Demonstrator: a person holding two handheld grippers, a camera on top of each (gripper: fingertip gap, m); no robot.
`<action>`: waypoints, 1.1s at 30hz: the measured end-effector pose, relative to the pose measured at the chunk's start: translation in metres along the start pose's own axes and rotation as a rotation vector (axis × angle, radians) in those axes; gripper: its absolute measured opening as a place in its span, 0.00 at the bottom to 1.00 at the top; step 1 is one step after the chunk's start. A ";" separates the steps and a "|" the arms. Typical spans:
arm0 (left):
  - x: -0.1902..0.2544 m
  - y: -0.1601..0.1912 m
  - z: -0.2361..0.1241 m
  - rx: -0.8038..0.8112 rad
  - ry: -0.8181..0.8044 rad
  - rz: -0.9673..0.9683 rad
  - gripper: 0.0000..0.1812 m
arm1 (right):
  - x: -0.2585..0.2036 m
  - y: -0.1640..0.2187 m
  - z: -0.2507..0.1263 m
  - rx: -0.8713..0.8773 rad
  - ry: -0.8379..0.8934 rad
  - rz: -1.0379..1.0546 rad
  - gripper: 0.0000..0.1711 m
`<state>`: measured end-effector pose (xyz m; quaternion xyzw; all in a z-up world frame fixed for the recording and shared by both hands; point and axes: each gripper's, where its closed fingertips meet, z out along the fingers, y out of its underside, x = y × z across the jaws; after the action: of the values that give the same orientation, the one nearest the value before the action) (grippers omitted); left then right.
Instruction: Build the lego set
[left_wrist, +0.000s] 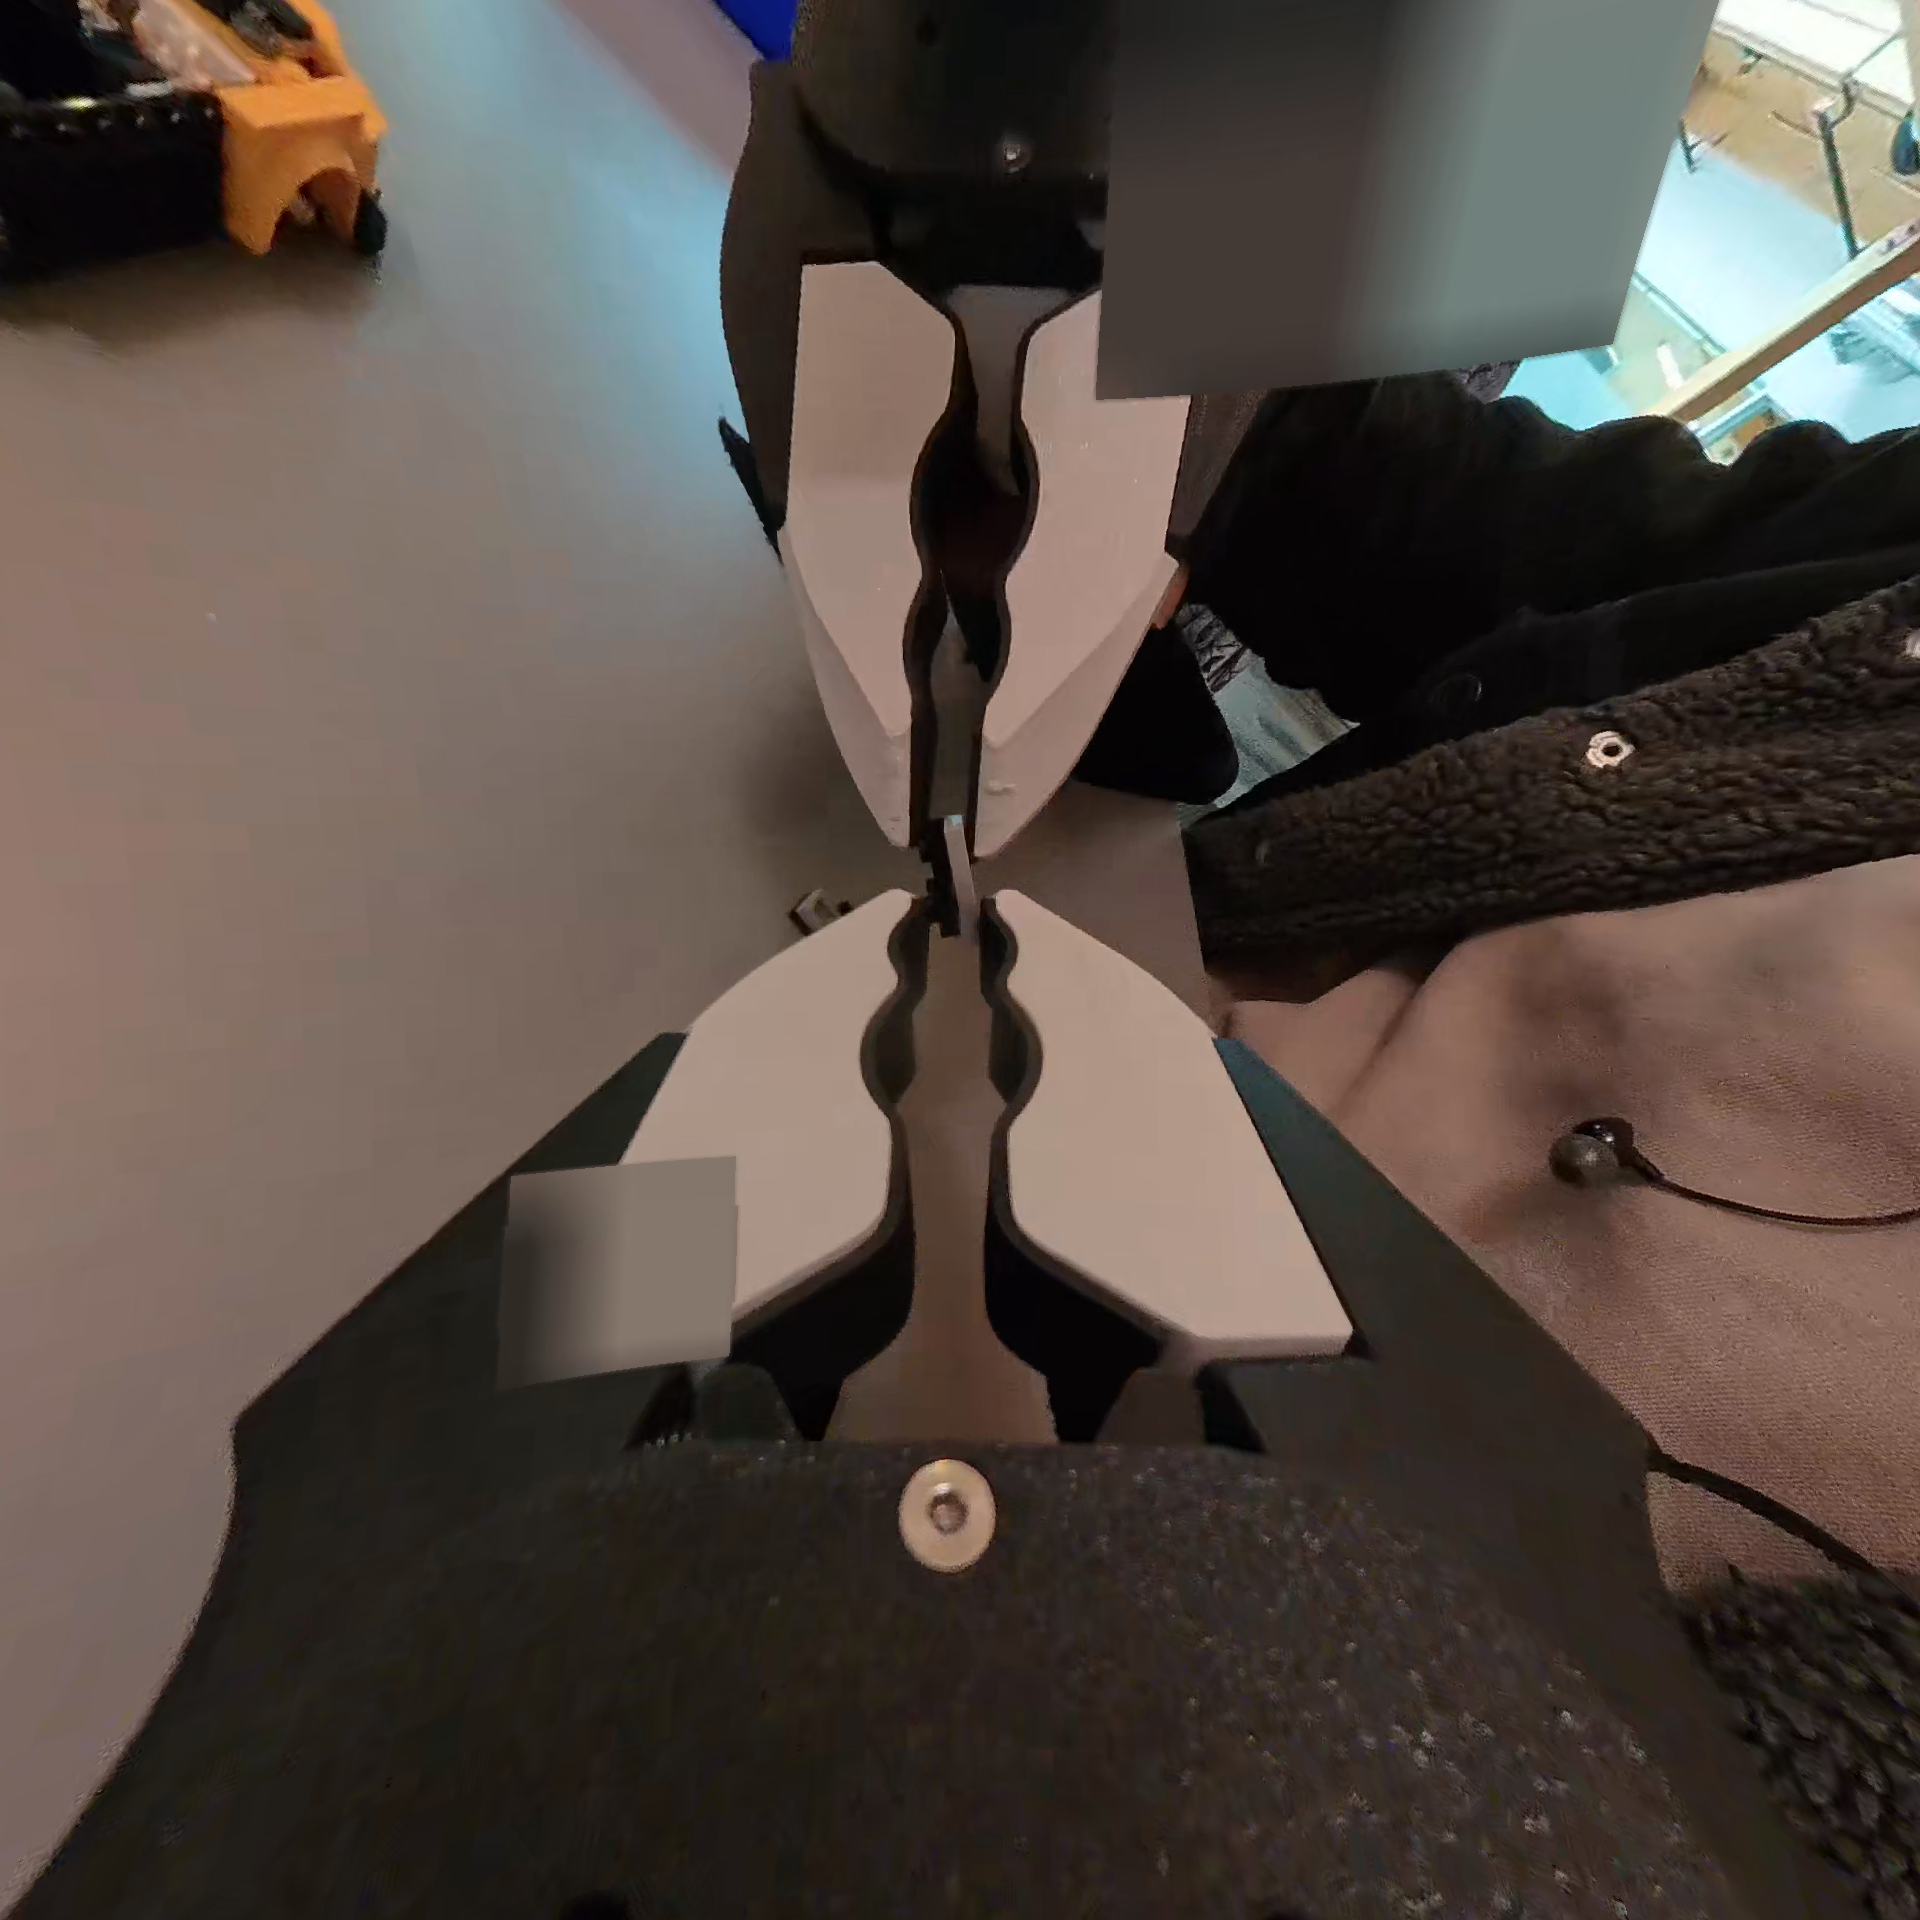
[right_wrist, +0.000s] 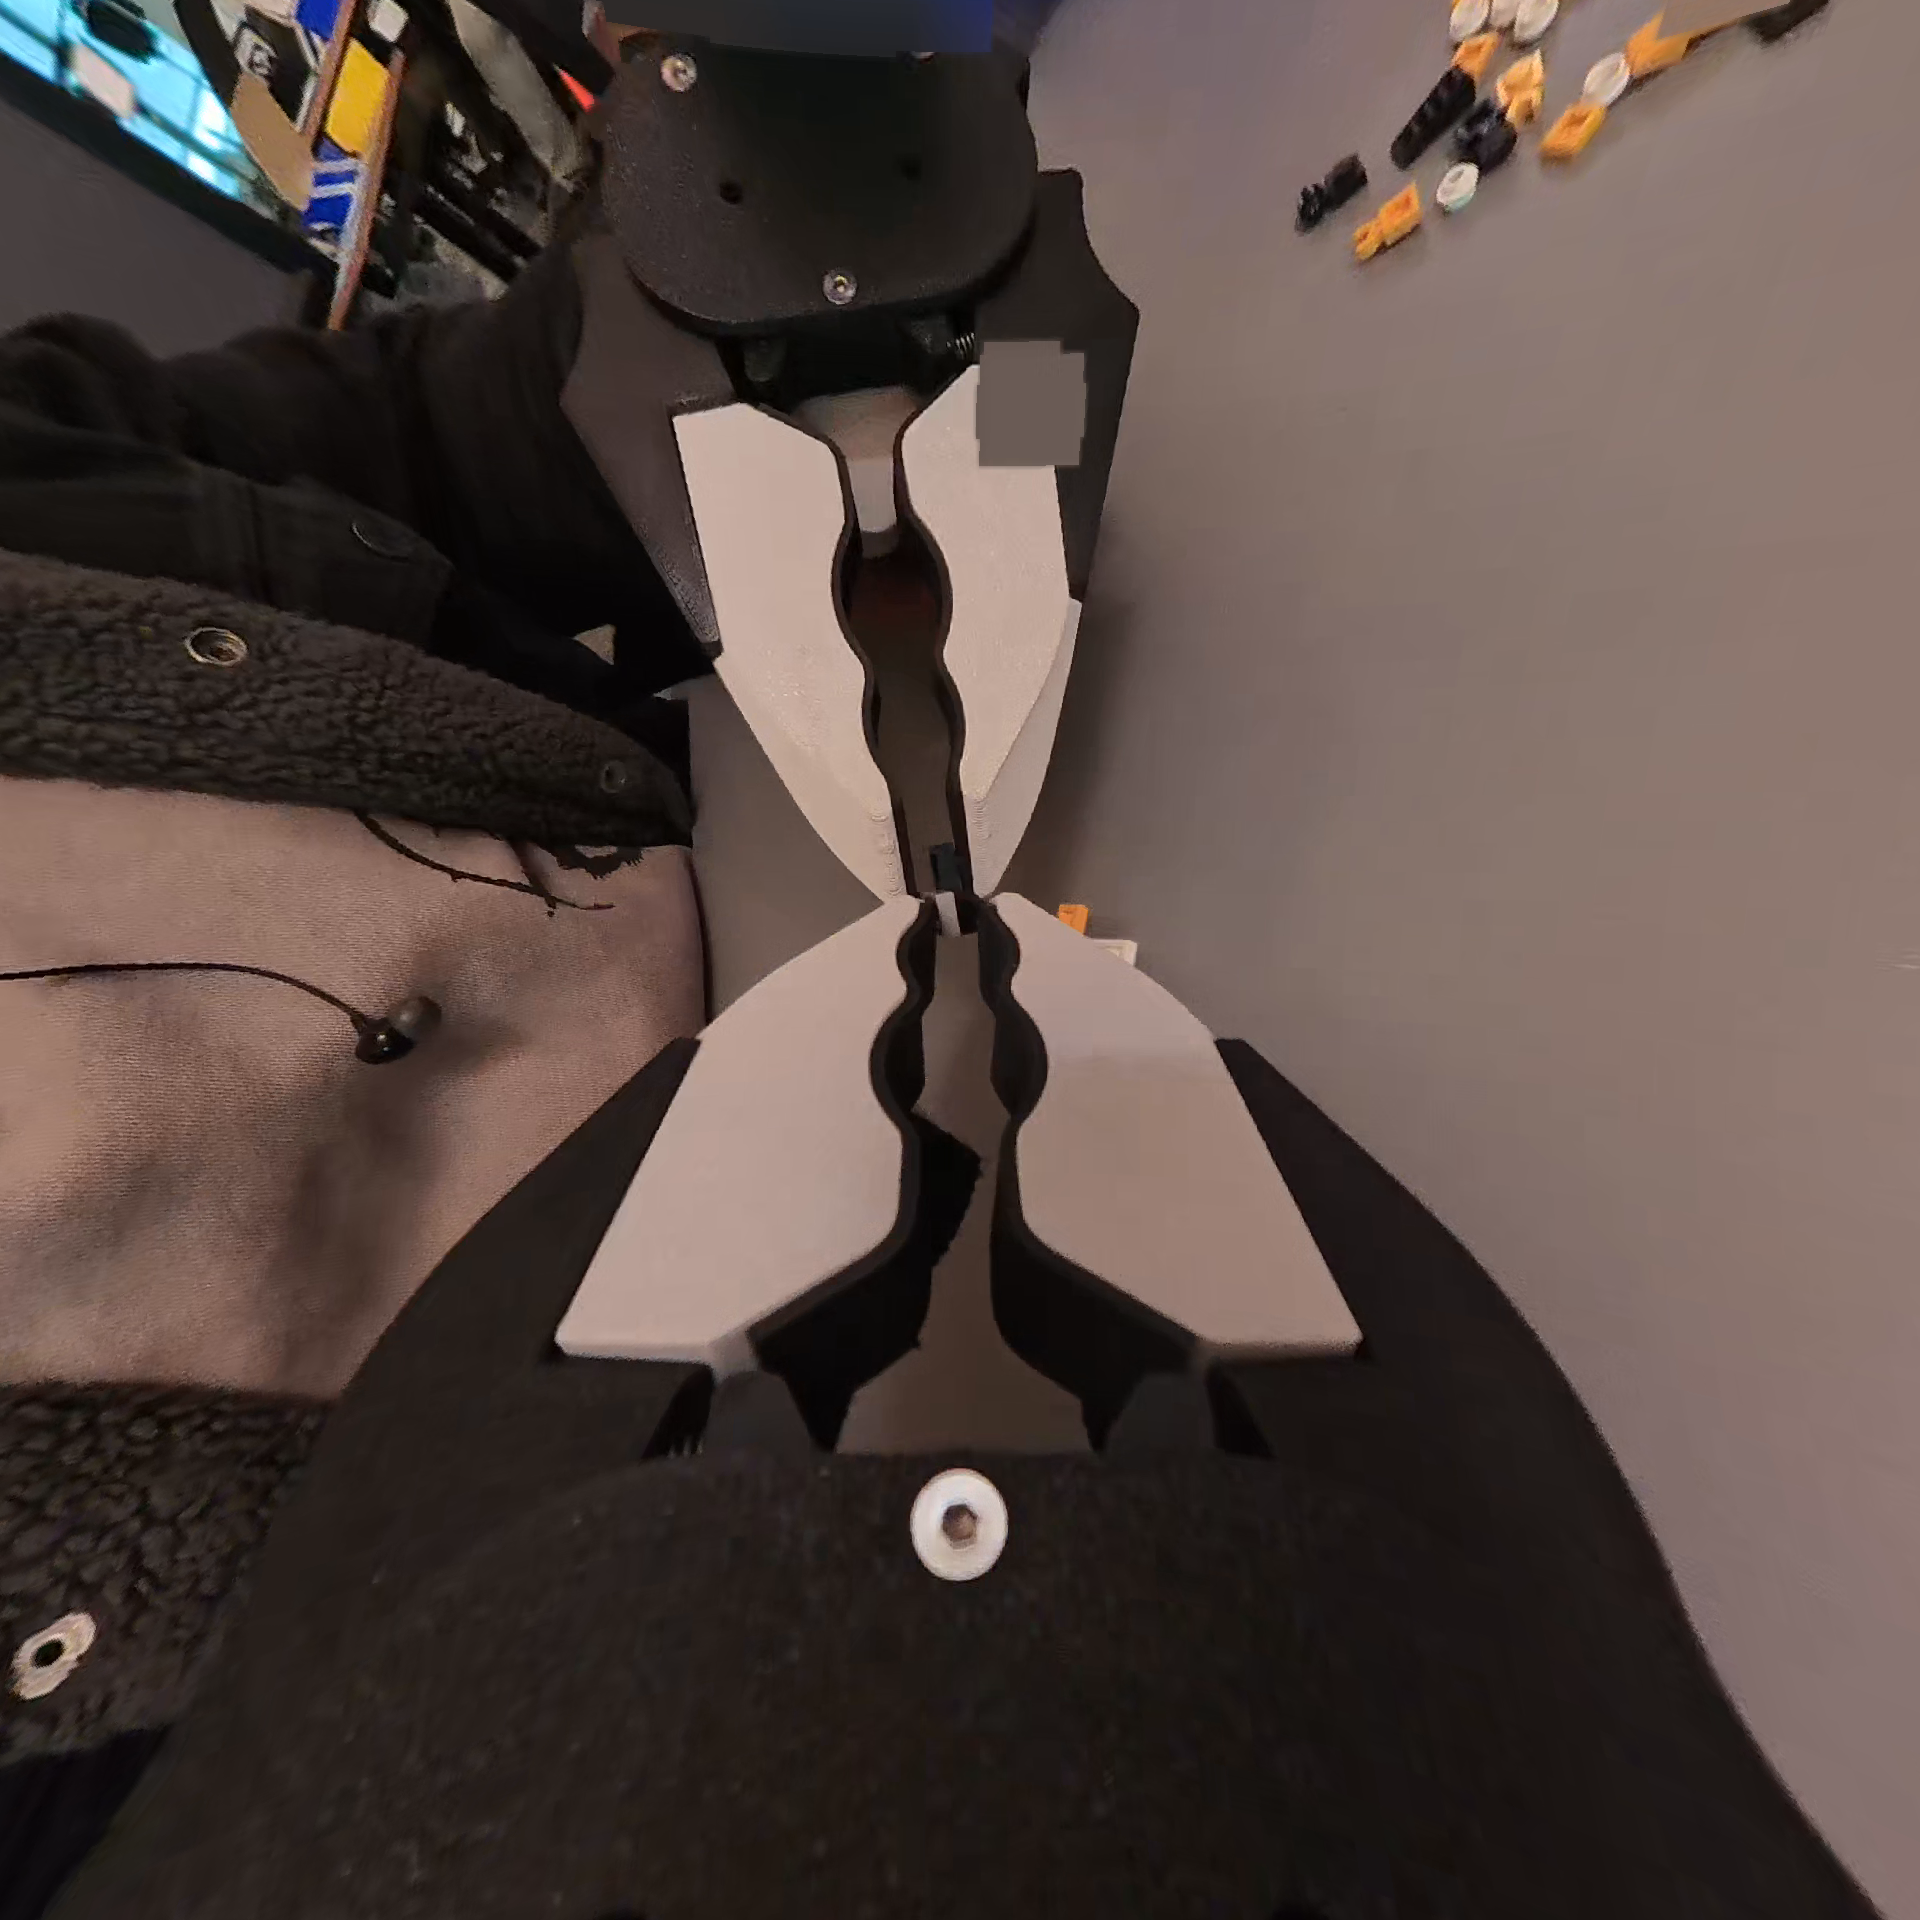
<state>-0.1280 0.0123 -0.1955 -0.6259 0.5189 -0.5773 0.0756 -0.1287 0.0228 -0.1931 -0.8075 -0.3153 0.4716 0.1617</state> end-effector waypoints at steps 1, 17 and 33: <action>-0.002 0.001 -0.001 -0.001 0.002 -0.015 0.04 | 0.002 0.000 0.002 -0.009 -0.013 0.011 0.05; -0.021 0.015 -0.001 -0.013 0.032 -0.143 0.04 | 0.018 0.006 0.017 -0.206 -0.158 0.034 0.05; -0.040 0.045 0.014 -0.295 -0.377 0.259 0.12 | 0.033 0.022 0.024 -0.286 -0.129 0.115 0.05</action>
<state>-0.1335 0.0141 -0.2569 -0.6549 0.6499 -0.3542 0.1522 -0.1294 0.0271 -0.2396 -0.8071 -0.3422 0.4811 -0.0029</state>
